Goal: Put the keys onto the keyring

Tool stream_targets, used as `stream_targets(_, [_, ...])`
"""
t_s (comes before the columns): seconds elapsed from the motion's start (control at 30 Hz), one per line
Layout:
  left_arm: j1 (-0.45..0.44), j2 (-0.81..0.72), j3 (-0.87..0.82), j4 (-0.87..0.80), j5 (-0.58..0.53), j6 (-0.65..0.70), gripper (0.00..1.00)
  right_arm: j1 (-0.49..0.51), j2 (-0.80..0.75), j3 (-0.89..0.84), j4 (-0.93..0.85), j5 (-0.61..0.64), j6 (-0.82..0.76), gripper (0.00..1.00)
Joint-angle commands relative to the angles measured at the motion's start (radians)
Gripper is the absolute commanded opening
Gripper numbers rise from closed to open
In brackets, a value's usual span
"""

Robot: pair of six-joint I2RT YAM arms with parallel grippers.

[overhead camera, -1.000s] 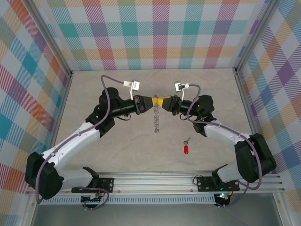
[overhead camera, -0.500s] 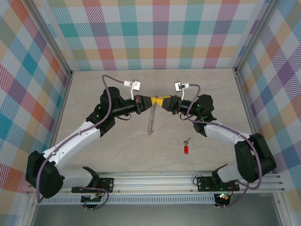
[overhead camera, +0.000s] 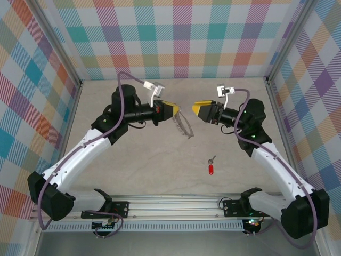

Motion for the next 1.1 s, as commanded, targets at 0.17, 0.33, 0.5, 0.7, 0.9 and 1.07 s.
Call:
stream_targets(0.17, [0.043,0.084,0.161,-0.115,0.219,0.182,0.0,-0.005,0.053,0.11,-0.156,-0.107,-0.149,0.47])
stream_targets(0.33, [0.056,0.125,0.237,-0.196,0.302,0.23,0.0,-0.003,0.082,0.132,-0.104,-0.168,-0.138,0.41])
stream_targets(0.5, [0.066,0.151,0.27,-0.19,0.336,0.228,0.0,-0.003,0.106,0.143,-0.064,-0.197,-0.124,0.35])
stream_targets(0.7, [0.067,0.184,0.297,-0.189,0.356,0.225,0.0,-0.003,0.126,0.151,-0.017,-0.205,-0.096,0.29])
stream_targets(0.9, [0.067,0.187,0.291,-0.162,0.363,0.205,0.0,-0.003,0.146,0.141,0.043,-0.198,-0.06,0.28])
stream_targets(1.07, [0.067,0.187,0.282,-0.143,0.365,0.189,0.0,-0.003,0.166,0.127,0.114,-0.196,-0.013,0.28])
